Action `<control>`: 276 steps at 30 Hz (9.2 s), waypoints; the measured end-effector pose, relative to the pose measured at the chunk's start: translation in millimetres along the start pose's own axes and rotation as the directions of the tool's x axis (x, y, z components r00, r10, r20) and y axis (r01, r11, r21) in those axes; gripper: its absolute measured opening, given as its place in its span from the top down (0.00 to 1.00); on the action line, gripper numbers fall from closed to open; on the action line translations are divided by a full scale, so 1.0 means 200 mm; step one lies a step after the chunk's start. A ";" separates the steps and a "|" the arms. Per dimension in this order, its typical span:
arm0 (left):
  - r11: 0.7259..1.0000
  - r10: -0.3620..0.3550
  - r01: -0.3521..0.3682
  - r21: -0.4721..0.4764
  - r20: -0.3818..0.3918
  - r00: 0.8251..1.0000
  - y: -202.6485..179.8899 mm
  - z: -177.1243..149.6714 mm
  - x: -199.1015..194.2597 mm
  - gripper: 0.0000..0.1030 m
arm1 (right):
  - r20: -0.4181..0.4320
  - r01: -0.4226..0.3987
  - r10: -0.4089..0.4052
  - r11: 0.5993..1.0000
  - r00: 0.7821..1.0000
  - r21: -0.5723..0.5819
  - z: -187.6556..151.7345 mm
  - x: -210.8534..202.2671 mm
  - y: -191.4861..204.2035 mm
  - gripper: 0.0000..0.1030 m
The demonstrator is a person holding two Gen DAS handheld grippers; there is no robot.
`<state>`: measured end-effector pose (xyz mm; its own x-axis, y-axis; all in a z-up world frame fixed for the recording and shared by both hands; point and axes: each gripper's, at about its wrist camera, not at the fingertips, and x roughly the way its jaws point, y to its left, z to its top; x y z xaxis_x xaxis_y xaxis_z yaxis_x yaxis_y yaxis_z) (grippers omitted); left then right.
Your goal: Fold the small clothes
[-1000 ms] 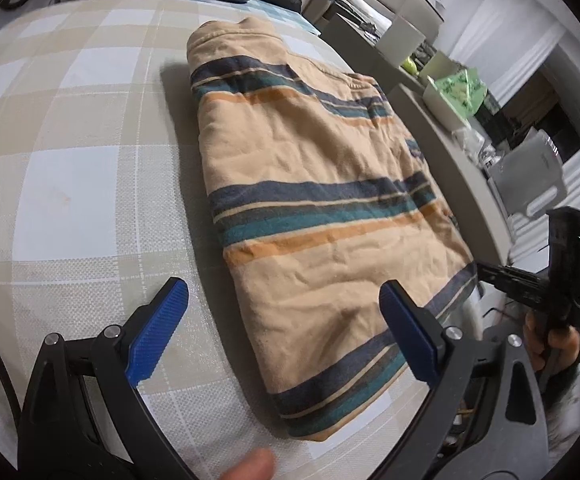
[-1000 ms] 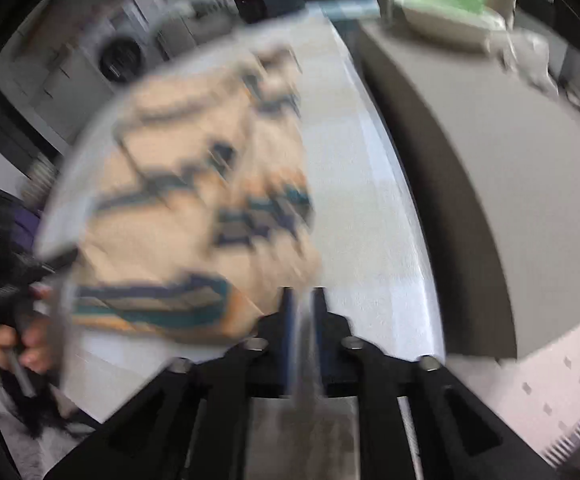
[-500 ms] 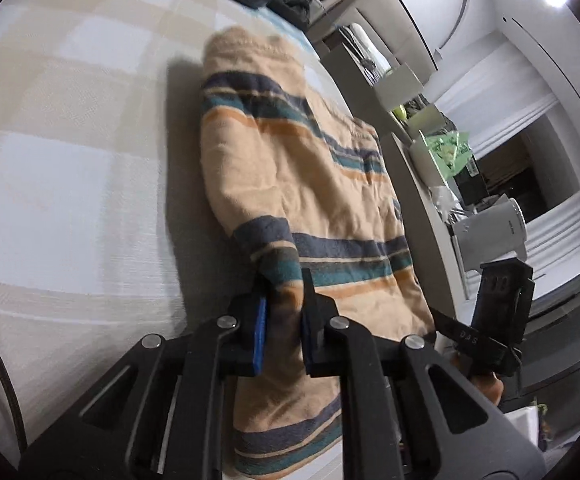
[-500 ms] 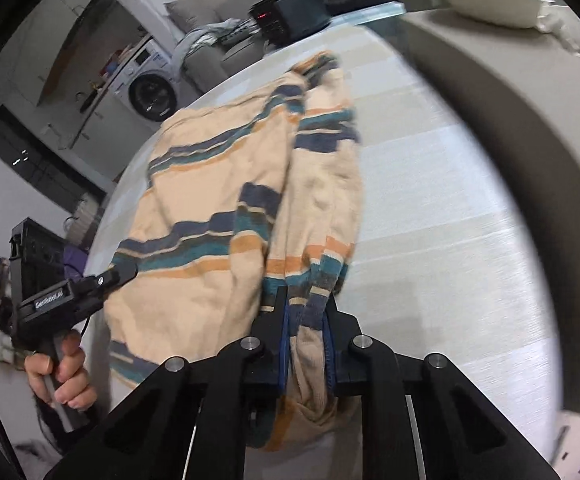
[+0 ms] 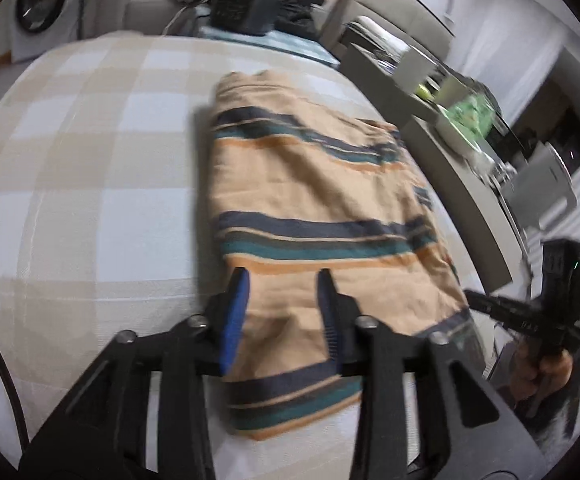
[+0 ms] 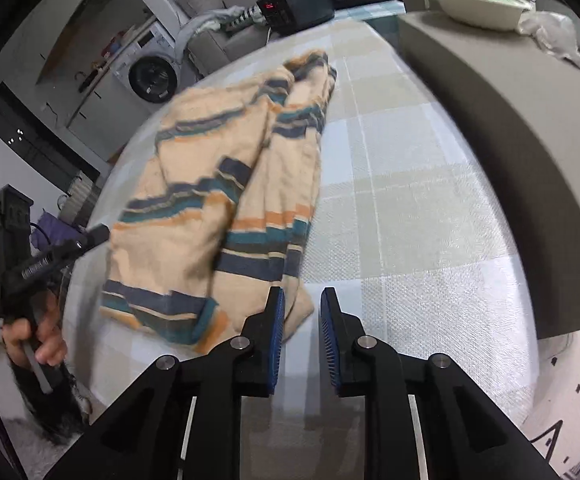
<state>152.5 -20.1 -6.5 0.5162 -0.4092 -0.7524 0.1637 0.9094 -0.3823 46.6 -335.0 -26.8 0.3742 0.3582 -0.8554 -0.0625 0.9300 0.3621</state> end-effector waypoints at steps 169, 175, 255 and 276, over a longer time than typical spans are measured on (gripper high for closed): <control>0.997 -0.042 0.051 0.060 -0.149 0.988 -0.09 -0.27 0.01 0.20 | 0.121 -0.288 0.265 0.924 0.957 0.251 -0.32 -0.04 -0.03 0.97; 0.991 -0.061 0.077 0.107 -0.149 0.987 -0.16 -0.29 -0.01 0.20 | 0.089 -0.425 0.416 0.873 0.905 0.240 -0.35 -0.03 0.05 0.75; 0.995 0.063 -0.059 0.075 -0.053 0.997 -0.05 0.27 0.47 0.54 | 0.133 0.171 -0.164 0.984 0.978 -0.044 0.33 0.16 -0.01 0.62; 0.933 -0.163 0.181 0.311 -0.084 0.983 -0.24 -0.07 0.29 0.50 | 0.209 0.207 -0.155 0.943 0.966 -0.259 0.09 0.14 0.28 0.68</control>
<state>162.1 -87.6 -39.6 0.4105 -0.5566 -0.7223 0.5080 0.7974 -0.3257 69.7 -273.6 -24.6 0.5641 0.1848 -0.8048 -0.2214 0.9728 0.0681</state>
